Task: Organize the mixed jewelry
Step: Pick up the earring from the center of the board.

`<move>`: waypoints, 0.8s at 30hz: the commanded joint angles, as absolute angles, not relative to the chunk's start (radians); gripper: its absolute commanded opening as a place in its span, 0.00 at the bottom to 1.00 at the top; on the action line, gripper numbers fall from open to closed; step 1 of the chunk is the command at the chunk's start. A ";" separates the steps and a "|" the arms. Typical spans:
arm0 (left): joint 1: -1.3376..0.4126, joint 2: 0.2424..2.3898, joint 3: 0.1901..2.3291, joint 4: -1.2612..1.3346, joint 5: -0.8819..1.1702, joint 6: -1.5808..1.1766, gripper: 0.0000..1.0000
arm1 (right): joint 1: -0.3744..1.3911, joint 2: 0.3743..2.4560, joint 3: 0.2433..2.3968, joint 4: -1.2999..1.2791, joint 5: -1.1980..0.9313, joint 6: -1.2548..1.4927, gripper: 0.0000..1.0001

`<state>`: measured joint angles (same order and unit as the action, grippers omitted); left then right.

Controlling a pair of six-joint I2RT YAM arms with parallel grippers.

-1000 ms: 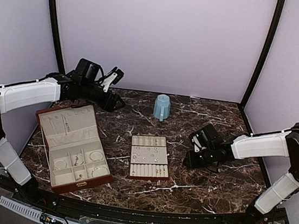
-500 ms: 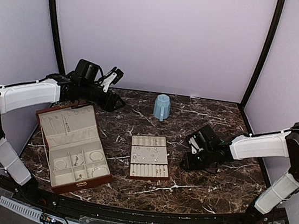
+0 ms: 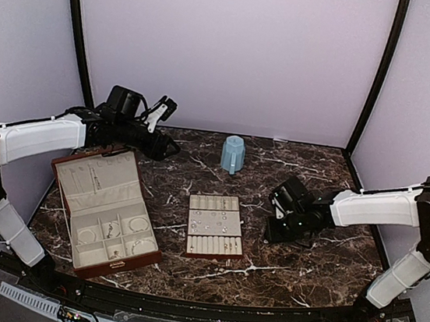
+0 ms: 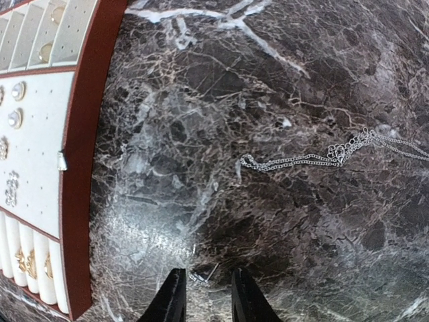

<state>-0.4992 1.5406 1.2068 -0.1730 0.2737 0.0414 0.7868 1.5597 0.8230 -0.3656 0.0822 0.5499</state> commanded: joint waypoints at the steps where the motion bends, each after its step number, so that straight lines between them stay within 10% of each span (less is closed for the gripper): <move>1: -0.491 1.509 1.186 -0.189 0.283 0.039 0.63 | 0.792 1.571 0.851 -0.383 0.086 0.518 0.21; 24: -0.490 1.516 1.185 -0.187 0.290 0.036 0.63 | 0.823 1.653 0.913 -0.417 0.083 0.426 0.16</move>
